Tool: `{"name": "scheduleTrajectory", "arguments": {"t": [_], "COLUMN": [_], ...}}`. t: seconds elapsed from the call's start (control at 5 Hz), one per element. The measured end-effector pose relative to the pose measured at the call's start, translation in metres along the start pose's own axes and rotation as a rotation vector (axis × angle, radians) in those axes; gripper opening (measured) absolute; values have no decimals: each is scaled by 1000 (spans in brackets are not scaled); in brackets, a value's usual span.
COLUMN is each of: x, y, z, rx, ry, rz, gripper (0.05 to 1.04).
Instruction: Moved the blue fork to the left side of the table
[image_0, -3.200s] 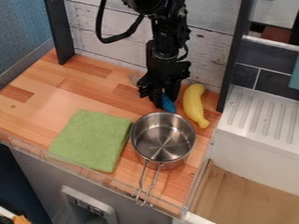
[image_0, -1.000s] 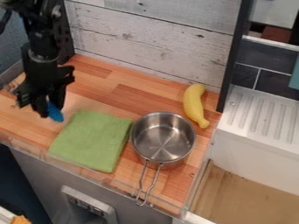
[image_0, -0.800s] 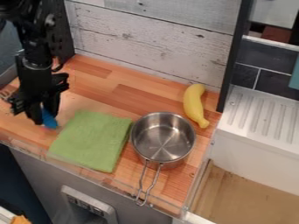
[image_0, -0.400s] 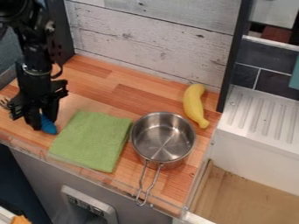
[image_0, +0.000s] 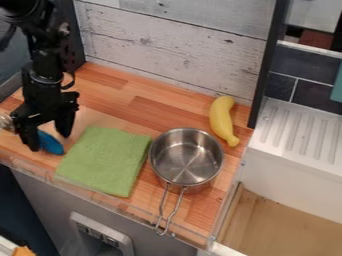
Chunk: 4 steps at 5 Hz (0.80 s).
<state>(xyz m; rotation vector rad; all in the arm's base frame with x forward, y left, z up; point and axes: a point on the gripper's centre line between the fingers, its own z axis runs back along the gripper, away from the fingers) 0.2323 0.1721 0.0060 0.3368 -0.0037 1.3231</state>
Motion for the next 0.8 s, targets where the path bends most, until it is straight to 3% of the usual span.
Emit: {"name": "scheduleTrajectory", "arguments": {"t": [0.2,0.4,0.6,0.8], "x": [2,0,2,-3], "y": [-5,-9,-14,-22], "z": [16,49,79,84], "rx": [-34,-99,-203,-233], "ry": [-46,-112,-160,-174], "rz": [-9,-25,-31,-67], "gripper": [1009,1002,1001,1001]}}
